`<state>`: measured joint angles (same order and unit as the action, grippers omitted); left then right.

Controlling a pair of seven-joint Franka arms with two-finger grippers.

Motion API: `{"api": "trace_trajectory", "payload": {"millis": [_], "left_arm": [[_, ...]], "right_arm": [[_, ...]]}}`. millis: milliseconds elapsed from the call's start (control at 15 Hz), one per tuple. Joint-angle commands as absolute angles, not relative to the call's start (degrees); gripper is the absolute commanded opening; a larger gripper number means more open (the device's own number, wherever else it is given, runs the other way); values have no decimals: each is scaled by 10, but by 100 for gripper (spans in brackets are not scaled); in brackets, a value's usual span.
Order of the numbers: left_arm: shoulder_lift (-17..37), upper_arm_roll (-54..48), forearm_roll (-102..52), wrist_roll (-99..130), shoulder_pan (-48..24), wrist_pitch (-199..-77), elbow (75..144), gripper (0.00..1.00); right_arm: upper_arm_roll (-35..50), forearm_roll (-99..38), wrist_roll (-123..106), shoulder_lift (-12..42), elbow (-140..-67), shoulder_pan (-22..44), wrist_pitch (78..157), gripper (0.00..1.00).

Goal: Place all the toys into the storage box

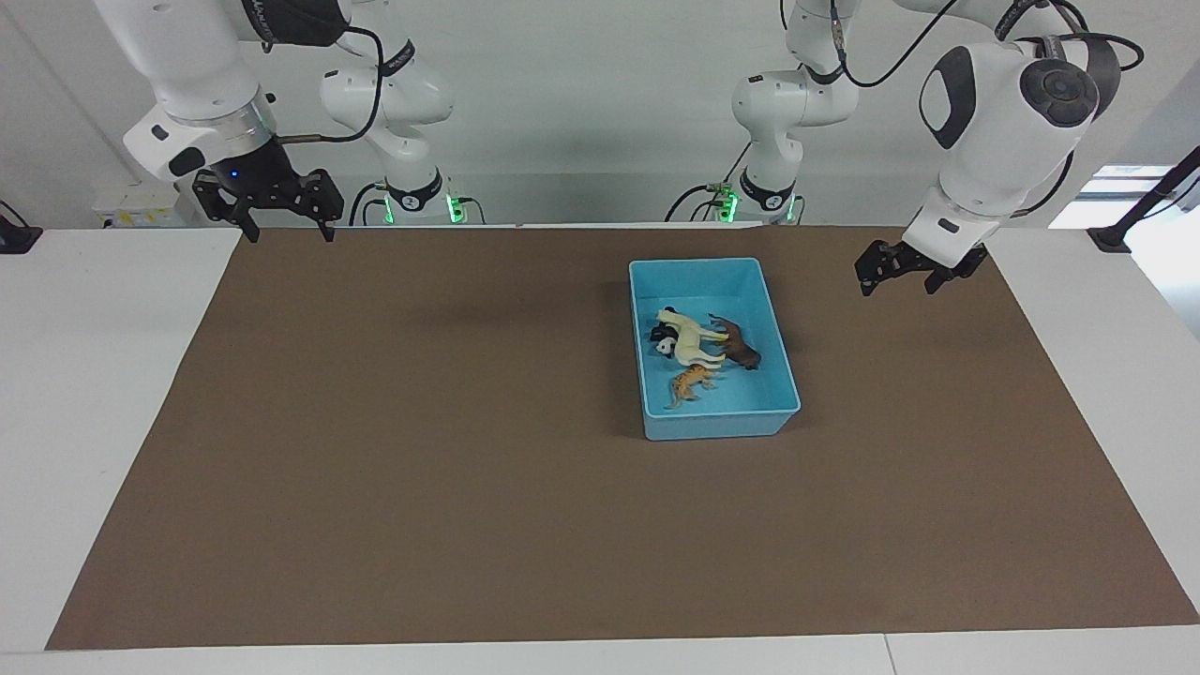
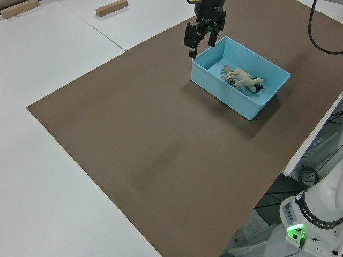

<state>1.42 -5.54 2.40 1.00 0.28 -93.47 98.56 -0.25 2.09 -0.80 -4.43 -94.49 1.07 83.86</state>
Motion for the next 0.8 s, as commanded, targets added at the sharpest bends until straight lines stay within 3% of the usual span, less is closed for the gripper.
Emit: {"api": "trace_trajectory", "payload": {"millis": [0,733], "left_arm": [[13,-55,16,1,6,-940,983,100],[14,-55,16,1,6,-942,983,100]], "right_arm": [[-4,-10,-20,-47,-938,6,817,100],[-4,-8,-17,-44,-926,4,825,100]]}}
